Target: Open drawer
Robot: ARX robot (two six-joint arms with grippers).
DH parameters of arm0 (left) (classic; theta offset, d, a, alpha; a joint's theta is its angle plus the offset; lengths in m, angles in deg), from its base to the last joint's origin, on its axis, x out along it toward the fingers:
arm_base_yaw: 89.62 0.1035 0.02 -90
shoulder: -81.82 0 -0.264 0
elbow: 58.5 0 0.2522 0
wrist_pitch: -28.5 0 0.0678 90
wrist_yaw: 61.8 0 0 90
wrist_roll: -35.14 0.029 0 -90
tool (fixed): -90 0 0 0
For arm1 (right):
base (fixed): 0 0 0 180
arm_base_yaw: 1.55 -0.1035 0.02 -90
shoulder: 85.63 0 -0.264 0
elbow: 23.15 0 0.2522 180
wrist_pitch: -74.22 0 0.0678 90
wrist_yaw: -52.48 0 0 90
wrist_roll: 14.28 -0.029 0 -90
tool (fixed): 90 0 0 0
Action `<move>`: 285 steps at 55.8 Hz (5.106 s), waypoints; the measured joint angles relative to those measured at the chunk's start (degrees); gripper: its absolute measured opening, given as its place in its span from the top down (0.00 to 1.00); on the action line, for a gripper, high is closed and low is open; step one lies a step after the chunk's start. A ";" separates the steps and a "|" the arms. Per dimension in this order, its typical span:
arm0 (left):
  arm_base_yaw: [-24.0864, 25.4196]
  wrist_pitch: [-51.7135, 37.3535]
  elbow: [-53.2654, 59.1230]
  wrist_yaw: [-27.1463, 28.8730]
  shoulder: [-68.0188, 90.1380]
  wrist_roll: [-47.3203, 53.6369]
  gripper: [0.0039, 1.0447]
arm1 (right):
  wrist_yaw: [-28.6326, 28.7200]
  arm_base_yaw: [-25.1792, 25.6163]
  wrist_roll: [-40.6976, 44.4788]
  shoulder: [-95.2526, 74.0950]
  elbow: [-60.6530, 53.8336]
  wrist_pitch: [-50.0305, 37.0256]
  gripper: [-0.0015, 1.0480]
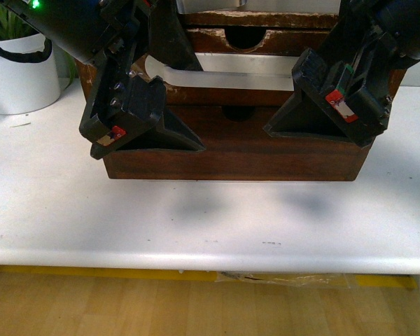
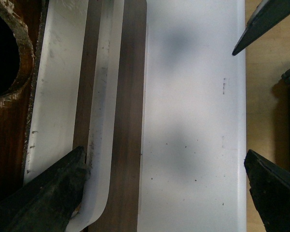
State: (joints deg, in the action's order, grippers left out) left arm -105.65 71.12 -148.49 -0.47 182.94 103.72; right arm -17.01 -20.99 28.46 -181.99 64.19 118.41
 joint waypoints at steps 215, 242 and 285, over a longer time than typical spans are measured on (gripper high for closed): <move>23.32 -59.67 72.30 21.57 -66.01 -69.20 0.85 | -23.63 14.27 -42.97 82.64 -69.59 -40.11 0.82; 16.11 -51.93 75.65 28.63 -78.23 -68.89 0.96 | -20.41 19.32 -42.77 96.04 -73.09 -30.56 0.99; 16.06 -34.91 75.62 28.74 -94.29 -68.85 0.96 | -20.41 19.32 -42.77 96.13 -73.16 -30.47 0.99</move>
State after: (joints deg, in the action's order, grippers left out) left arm -89.58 36.22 -72.86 28.27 88.65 34.87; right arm -37.42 -1.67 -14.31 -85.86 -8.96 87.94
